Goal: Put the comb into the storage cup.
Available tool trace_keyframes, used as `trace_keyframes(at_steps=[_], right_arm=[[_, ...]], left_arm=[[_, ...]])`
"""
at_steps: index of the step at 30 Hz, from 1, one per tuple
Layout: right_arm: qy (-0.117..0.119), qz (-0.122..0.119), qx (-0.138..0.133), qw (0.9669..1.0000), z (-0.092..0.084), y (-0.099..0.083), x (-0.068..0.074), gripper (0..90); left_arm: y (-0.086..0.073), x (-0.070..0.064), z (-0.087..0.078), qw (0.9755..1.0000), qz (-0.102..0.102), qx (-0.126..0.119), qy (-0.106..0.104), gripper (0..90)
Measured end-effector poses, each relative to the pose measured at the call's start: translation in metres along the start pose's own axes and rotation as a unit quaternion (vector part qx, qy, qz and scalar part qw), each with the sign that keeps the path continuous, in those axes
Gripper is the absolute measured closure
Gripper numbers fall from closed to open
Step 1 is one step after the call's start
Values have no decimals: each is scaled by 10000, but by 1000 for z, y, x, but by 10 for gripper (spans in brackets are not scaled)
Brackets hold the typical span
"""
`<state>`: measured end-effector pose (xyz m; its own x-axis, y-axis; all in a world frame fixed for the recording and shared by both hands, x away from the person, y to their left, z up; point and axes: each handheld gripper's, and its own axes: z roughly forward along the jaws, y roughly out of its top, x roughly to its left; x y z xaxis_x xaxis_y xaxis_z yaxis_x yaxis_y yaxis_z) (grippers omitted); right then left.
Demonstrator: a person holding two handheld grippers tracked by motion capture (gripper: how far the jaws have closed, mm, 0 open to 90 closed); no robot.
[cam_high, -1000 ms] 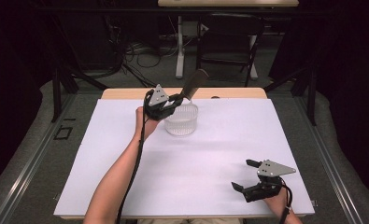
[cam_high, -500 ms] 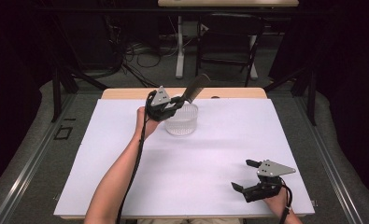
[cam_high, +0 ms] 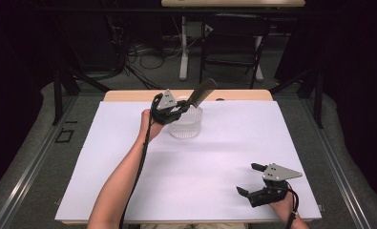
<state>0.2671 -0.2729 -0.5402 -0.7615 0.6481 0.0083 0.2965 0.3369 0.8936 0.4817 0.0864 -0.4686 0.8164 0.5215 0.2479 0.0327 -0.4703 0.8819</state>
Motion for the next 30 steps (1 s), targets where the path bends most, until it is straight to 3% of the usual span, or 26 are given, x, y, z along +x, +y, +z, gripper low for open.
trace_keyframes(at_steps=[9,30], right_arm=[[13,17,23,10000,0,0,0,0],[20,-3,28,10000,0,-1,-1,0]], left_arm=[[-5,1,7,9996,-43,275,-86,720],[-13,-1,21,9967,139,767,-214,719]])
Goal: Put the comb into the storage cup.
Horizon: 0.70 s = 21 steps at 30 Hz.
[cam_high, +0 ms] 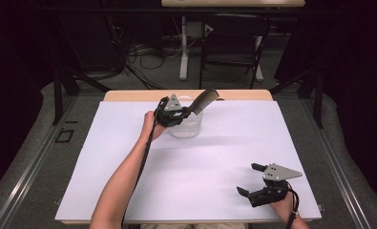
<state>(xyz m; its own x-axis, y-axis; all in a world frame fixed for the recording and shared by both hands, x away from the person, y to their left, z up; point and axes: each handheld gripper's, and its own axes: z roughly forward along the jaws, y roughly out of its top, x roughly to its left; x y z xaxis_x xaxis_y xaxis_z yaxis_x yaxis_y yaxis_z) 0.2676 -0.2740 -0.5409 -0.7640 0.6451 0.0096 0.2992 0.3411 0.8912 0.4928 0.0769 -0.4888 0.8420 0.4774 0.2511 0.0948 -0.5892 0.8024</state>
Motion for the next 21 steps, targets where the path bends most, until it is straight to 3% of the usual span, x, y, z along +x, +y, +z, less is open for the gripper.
trace_keyframes(at_steps=[21], right_arm=[[7,0,15,10000,0,0,0,0]], left_arm=[[-5,-1,12,9990,33,437,-39,716]])
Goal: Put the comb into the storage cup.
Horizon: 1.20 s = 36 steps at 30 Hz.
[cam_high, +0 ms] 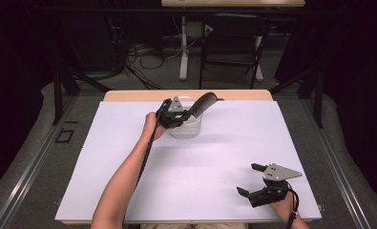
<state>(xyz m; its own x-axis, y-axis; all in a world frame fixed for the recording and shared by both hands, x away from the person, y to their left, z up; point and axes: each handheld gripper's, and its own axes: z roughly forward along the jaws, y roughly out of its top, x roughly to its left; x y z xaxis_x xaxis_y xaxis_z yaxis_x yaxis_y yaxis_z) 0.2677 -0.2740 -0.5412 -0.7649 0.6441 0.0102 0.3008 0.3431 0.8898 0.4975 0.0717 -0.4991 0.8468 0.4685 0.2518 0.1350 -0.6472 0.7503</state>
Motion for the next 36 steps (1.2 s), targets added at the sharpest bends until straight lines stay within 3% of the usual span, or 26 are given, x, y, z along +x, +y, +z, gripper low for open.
trace_keyframes(at_steps=[4,9,17,22,36], right_arm=[[9,-8,-1,10000,0,0,0,0],[1,-15,-13,10000,0,0,0,0],[5,-14,-1,10000,0,0,0,0],[8,-24,4,10000,0,1,1,0],[17,-16,22,10000,2,1,1,0]], left_arm=[[1,-2,0,10000,-27,-37,0,678],[3,-3,-2,10000,-2,-40,-61,550],[5,-1,-15,9991,-296,-318,31,421],[7,0,-25,9983,-459,-347,96,353],[11,-4,-42,9964,-840,-73,-88,109]])
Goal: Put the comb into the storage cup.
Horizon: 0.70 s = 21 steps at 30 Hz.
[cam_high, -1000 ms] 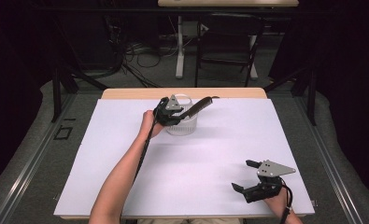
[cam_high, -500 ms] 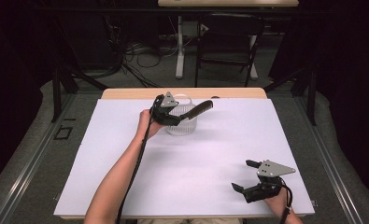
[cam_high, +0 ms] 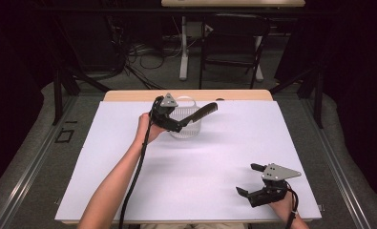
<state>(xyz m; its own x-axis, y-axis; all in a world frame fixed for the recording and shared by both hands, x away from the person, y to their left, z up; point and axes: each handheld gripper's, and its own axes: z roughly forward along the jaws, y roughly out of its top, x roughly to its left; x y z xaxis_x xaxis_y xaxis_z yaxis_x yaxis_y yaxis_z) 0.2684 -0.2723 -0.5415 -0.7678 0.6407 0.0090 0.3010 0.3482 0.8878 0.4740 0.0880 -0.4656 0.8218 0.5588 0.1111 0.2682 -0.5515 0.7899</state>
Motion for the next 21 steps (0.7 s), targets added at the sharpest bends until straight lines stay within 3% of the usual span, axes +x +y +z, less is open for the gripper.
trace_keyframes(at_steps=[10,21], right_arm=[[-6,-13,8,10000,-1,0,1,0],[0,-2,20,10000,0,0,1,0]], left_arm=[[2,-6,-18,9995,-73,278,136,11],[-7,-13,-39,9986,-198,381,298,2]])
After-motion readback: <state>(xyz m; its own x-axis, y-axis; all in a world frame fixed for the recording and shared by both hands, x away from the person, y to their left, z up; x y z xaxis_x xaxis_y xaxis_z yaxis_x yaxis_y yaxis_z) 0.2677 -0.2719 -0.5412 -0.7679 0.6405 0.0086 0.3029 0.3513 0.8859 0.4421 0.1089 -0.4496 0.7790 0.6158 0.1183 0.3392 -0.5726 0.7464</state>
